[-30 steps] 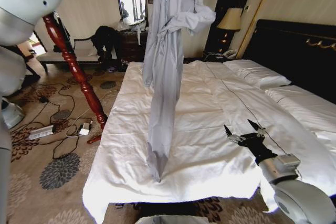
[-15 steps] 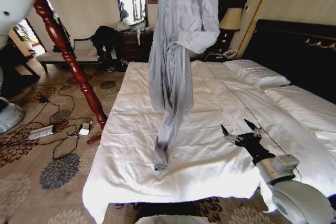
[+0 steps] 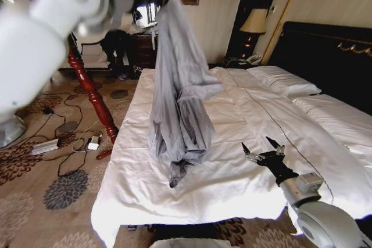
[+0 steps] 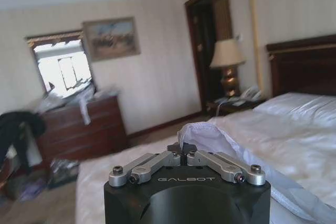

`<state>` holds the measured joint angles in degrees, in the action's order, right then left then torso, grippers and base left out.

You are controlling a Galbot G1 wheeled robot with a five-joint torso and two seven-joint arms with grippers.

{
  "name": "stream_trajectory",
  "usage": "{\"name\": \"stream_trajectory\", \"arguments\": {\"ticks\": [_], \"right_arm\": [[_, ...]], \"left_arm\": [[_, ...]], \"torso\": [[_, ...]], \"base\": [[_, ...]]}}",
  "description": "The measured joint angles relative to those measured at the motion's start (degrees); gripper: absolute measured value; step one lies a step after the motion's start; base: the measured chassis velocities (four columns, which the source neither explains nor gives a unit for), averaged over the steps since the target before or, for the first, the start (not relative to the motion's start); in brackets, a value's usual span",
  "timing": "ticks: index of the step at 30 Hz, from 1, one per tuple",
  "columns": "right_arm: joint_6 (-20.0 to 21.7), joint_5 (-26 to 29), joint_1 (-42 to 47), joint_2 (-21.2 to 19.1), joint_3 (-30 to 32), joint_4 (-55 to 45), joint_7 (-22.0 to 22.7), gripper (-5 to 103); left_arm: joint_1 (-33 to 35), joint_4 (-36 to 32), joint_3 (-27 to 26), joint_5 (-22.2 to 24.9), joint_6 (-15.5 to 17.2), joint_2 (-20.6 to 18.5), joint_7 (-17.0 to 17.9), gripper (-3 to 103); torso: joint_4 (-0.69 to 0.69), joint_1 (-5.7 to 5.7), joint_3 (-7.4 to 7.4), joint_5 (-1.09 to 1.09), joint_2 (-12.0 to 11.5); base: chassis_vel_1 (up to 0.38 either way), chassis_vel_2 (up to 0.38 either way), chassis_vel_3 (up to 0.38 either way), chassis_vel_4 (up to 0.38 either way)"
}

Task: Pick up the clothes from the bed and hang them on the clothes hanger.

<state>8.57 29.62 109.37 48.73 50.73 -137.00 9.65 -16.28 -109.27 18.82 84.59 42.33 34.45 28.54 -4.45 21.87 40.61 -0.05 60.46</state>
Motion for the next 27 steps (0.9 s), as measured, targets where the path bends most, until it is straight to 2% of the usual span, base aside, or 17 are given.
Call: {"name": "stream_trajectory", "arguments": {"ticks": [1, 3, 4, 5, 6, 8, 9, 10, 12, 13, 14, 18, 20, 23, 24, 25, 27], "right_arm": [[0.0, 0.0, 0.0, 0.0, 0.0, 0.0, 0.0, 100], [0.0, -0.7, -0.1, 0.0, -1.2, 0.5, -0.2, 100], [0.1, -1.0, -0.1, -0.1, -2.1, 0.7, -0.4, 100], [0.2, -1.1, 0.0, -0.1, -2.4, 0.7, -0.5, 100], [0.2, -1.1, 0.0, -0.1, -2.4, 0.7, -0.5, 100], [0.4, -1.5, 0.6, -0.3, -3.1, 0.7, -1.1, 100], [0.5, -1.6, 1.2, -0.4, -3.8, 0.5, -1.6, 100], [0.5, -1.6, 1.2, -0.4, -3.8, 0.5, -1.6, 100], [0.8, -0.6, 1.3, -0.7, -5.0, 0.5, -1.8, 100], [1.5, 1.2, 1.0, -1.1, -6.6, 1.4, -1.9, 100], [1.7, 1.6, 0.6, -1.4, -7.5, 2.4, -1.8, 100], [1.2, -0.8, 0.5, -3.0, -9.0, 4.2, -2.8, 100], [1.0, -1.5, 0.5, -3.5, -9.2, 4.2, -3.2, 100], [0.3, -4.1, -0.1, -6.6, -9.8, 4.2, -4.4, 100], [0.3, -4.1, -0.1, -6.6, -9.8, 4.2, -4.4, 100], [0.3, -4.3, -0.5, -7.4, -9.9, 4.3, -4.6, 100], [0.5, -3.6, -3.0, -9.8, -10.9, 5.1, -5.4, 100]], "left_arm": [[0.0, 0.0, 0.0, 0.0, 0.0, 0.0, 0.0, 0], [10.5, -1.9, -6.0, -4.0, -0.1, -3.1, -1.4, 0], [20.6, -3.3, -13.0, -7.8, -0.7, -5.4, -2.2, 0], [24.7, -4.0, -15.6, -9.2, -1.0, -6.1, -2.7, 0], [24.7, -4.0, -15.6, -9.2, -1.0, -6.1, -2.7, 0], [38.2, -5.9, -21.0, -13.9, -2.6, -7.9, -4.0, 0], [47.0, -6.8, -23.4, -17.4, -3.9, -7.9, -4.6, 0], [47.0, -6.8, -23.4, -17.4, -3.9, -7.9, -4.6, 0], [52.8, -7.0, -24.9, -21.3, -5.3, -6.6, -4.8, 0], [57.8, -6.8, -25.6, -25.3, -6.5, -4.3, -4.8, 0], [59.7, -6.6, -25.9, -26.8, -7.0, -2.8, -4.5, 0], [63.7, -5.7, -26.4, -29.8, -9.5, 1.0, -4.3, 0], [64.5, -5.5, -26.6, -30.5, -10.5, 1.5, -4.3, 0], [68.8, -4.9, -28.8, -32.6, -15.8, 3.1, -5.7, 0], [68.8, -4.9, -28.8, -32.6, -15.8, 3.1, -5.7, 0], [70.1, -4.8, -29.8, -33.2, -17.5, 3.5, -6.3, 0], [74.4, -4.2, -32.7, -35.2, -22.5, 4.6, -8.7, 0]], "torso": [[0.0, 0.0, 0.0, 0.0, 0.0], [-0.01, 0.0, 0.0, 0.01, 0.0], [-0.03, 0.01, 0.0, 0.03, 0.0], [-0.01, 0.01, 0.0, 0.06, 0.0], [-0.01, 0.01, 0.0, 0.06, 0.0], [0.05, -0.01, -0.01, 0.02, 0.0], [0.02, -0.01, -0.01, -0.01, 0.0], [0.02, -0.01, -0.01, -0.01, 0.0], [-0.03, -0.01, -0.01, 0.04, 0.0], [-0.03, 0.0, 0.0, 0.03, 0.0], [-0.03, 0.0, -0.01, 0.07, 0.0], [-0.04, 0.0, 0.0, 0.06, 0.0], [-0.04, 0.0, -0.01, 0.07, 0.0], [-0.02, 0.0, 0.0, 0.05, 0.0], [-0.02, 0.0, 0.0, 0.05, 0.0], [-0.02, 0.0, -0.01, 0.06, 0.0], [0.0, 0.0, 0.0, 0.03, 0.0]], "base": [[0.0, 0.0, 0.0, 0.0], [0.0, 0.0, 0.0, 0.0], [0.0, 0.0, 0.0, 0.0], [0.0, 0.0, 0.0, 0.0], [0.0, 0.0, 0.0, 0.0], [0.0, 0.0, 0.0, 0.0], [0.0, 0.0, 0.0, 0.0], [0.0, 0.0, 0.0, 0.0], [0.0, 0.0, 0.0, 0.0], [0.0, 0.0, 0.0, 0.0], [0.0, 0.0, 0.0, 0.0], [0.0, 0.0, 0.0, 0.0], [0.0, 0.0, 0.0, 0.0], [0.0, 0.0, 0.0, 0.0], [0.0, 0.0, 0.0, 0.0], [0.0, 0.0, 0.0, 0.0], [0.0, 0.0, 0.0, 0.0]]}}
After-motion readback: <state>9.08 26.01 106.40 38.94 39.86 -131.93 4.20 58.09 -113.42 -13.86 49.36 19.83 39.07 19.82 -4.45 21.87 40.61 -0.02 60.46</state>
